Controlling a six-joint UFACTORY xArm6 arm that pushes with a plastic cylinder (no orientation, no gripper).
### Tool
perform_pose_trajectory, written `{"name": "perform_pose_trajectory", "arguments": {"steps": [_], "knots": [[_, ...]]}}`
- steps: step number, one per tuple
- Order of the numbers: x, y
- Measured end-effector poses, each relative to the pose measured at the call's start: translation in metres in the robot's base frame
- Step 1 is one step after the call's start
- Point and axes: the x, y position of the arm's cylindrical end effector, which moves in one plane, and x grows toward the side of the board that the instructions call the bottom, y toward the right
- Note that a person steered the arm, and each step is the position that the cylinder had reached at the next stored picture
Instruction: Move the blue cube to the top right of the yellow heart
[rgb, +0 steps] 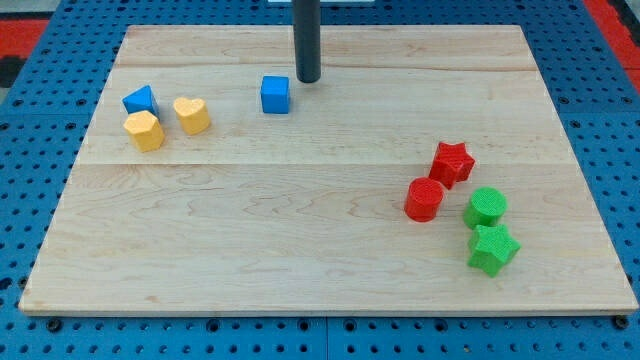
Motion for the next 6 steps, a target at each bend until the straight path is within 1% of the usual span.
{"name": "perform_pose_trajectory", "arguments": {"steps": [1,3,4,5,6], "knots": [[0.010,-0.037],[0.013,-0.148],[0.013,-0.162],[0.013,-0.162],[0.013,-0.149]]}}
